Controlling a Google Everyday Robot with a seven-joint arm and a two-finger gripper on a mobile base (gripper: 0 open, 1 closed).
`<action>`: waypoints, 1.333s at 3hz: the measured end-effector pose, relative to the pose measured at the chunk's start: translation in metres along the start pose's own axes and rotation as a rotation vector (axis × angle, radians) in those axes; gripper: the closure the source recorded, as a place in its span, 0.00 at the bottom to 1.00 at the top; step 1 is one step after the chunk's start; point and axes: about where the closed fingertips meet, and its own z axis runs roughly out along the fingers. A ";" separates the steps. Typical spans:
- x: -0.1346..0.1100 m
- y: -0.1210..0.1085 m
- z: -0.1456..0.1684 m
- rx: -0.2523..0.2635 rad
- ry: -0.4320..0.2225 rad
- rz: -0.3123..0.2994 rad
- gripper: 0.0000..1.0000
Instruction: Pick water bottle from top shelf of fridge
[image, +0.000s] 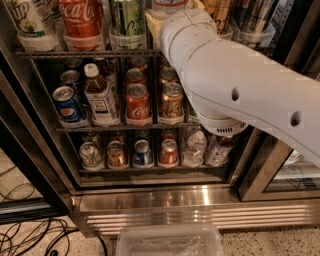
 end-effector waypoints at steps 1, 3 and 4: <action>0.001 0.000 0.002 -0.005 0.014 0.021 0.75; 0.003 0.001 0.004 -0.028 0.036 0.043 1.00; -0.015 -0.002 0.000 -0.021 -0.011 0.059 1.00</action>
Offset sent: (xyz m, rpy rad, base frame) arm 0.0125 0.0011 -0.0102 0.0536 0.1015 0.0450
